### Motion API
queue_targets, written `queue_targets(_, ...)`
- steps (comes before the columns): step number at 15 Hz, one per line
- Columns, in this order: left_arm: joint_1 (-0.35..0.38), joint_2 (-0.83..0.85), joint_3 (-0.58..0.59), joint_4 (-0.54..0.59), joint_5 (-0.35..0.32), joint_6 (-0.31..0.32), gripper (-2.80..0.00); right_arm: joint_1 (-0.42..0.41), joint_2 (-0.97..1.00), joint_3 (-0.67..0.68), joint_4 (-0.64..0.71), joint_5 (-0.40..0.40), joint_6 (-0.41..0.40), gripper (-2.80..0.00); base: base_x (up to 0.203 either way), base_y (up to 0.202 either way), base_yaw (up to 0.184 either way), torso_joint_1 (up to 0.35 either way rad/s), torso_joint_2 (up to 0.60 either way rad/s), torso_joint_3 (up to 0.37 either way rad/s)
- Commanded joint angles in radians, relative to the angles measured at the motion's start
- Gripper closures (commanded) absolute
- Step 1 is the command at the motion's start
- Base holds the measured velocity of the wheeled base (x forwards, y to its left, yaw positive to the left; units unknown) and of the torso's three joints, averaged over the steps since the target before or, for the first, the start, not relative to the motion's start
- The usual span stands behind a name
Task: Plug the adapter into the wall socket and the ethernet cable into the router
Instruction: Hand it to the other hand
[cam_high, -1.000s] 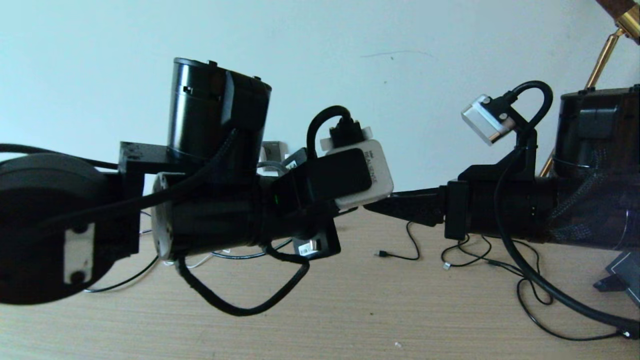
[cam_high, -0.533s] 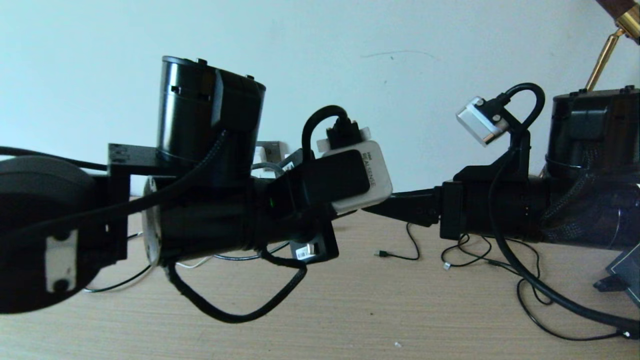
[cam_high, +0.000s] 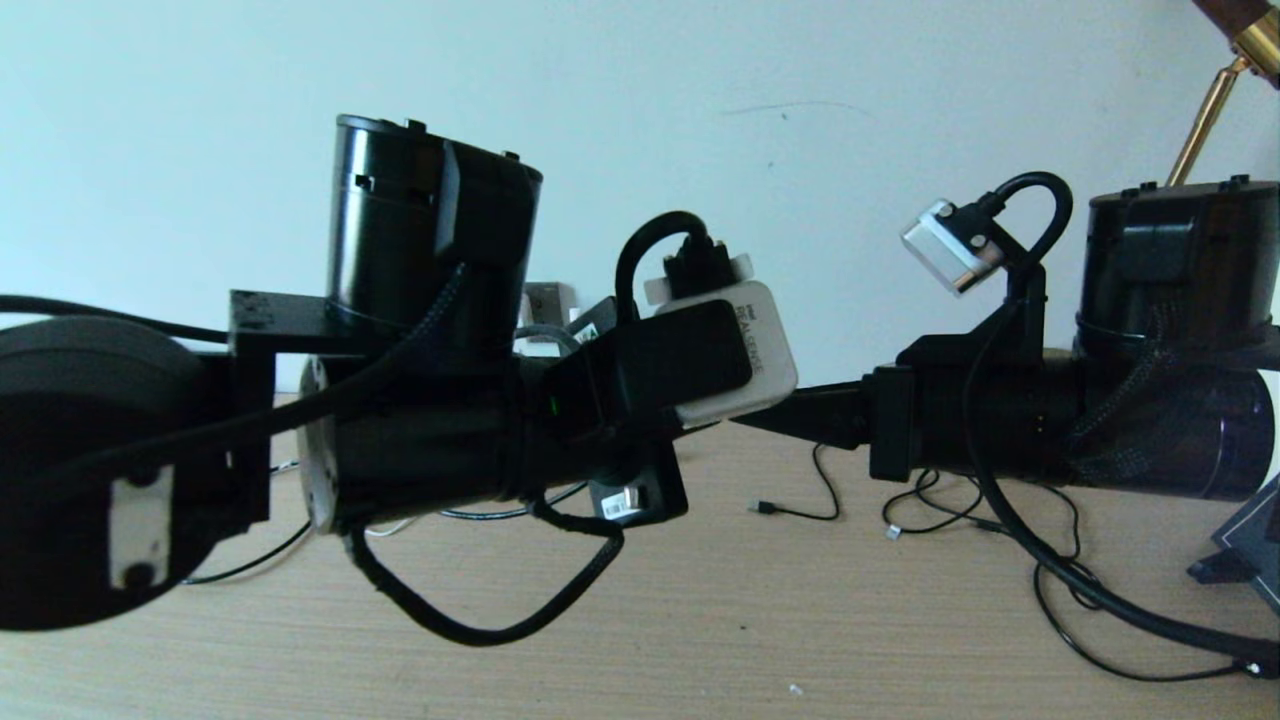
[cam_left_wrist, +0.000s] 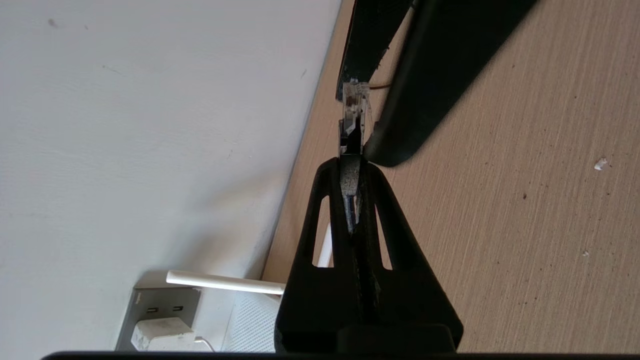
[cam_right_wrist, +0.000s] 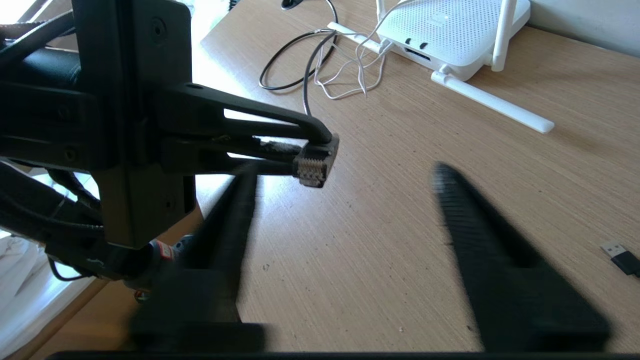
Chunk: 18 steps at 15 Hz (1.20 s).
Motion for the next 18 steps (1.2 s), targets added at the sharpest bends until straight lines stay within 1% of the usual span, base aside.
queue_targets(1, 0.000, 0.007, 0.000, -0.002, 0.001, 0.005, 0.00, 0.001, 0.001, 0.001, -0.002, 0.004, 0.002, 0.00, 0.000, 0.000, 0.000, 0.000, 0.00, 0.000)
queue_targets(7, -0.006, 0.010, 0.005, -0.007, 0.001, 0.003, 0.00, 0.001, 0.001, 0.002, -0.004, 0.004, 0.000, 0.00, 0.000, 0.000, 0.000, 0.000, 0.00, 0.000)
queue_targets(14, -0.014, 0.008, 0.020, -0.025, 0.006, -0.029, 0.00, 0.001, -0.004, 0.004, -0.004, 0.004, 0.000, 0.00, 0.000, 0.000, 0.000, 0.000, 0.00, 0.000)
queue_targets(18, -0.014, 0.009, 0.020, -0.030, 0.012, -0.028, 0.00, 0.002, -0.002, 0.003, -0.004, 0.003, -0.001, 0.00, 0.000, 0.000, 0.000, 0.000, 0.00, 0.000)
